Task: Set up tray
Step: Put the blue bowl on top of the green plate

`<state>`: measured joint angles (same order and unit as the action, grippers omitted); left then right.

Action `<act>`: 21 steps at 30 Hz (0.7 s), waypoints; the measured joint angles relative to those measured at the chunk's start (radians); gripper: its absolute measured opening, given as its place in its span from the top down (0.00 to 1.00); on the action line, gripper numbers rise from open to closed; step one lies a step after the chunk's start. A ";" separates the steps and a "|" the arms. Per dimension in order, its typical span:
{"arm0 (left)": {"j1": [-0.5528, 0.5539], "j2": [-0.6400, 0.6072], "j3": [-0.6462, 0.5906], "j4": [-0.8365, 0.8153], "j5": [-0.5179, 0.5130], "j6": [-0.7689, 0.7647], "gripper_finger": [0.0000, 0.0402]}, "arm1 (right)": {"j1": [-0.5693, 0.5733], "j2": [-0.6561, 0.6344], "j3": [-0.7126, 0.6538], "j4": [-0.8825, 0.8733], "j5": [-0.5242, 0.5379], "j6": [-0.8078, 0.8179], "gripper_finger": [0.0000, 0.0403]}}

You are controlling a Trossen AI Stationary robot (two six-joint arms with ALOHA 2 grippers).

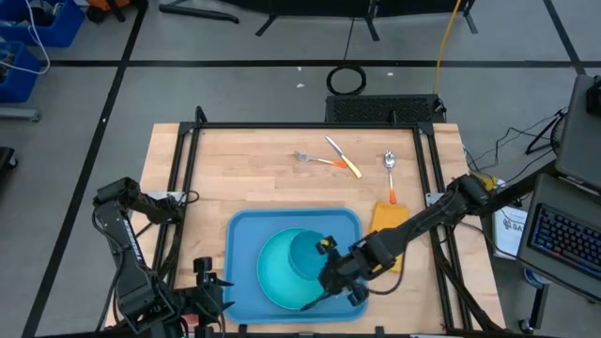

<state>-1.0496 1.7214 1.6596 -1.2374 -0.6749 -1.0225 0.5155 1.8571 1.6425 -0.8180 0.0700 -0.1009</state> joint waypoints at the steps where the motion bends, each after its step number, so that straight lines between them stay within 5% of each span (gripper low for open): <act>1: 0.000 0.000 0.000 -0.001 0.000 0.000 0.50 | -0.003 0.023 0.030 -0.024 -0.010 -0.011 1.00; 12: 0.000 0.000 -0.002 -0.001 0.001 0.000 0.50 | -0.005 0.246 0.301 -0.229 -0.014 -0.130 1.00; 21: 0.000 0.000 -0.077 0.002 0.012 -0.048 0.50 | -0.005 0.290 0.337 -0.257 -0.010 -0.181 1.00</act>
<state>-1.0496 1.7214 1.5828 -1.2350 -0.6632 -1.0710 0.5102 2.1475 1.9793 -1.0752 0.0601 -0.2821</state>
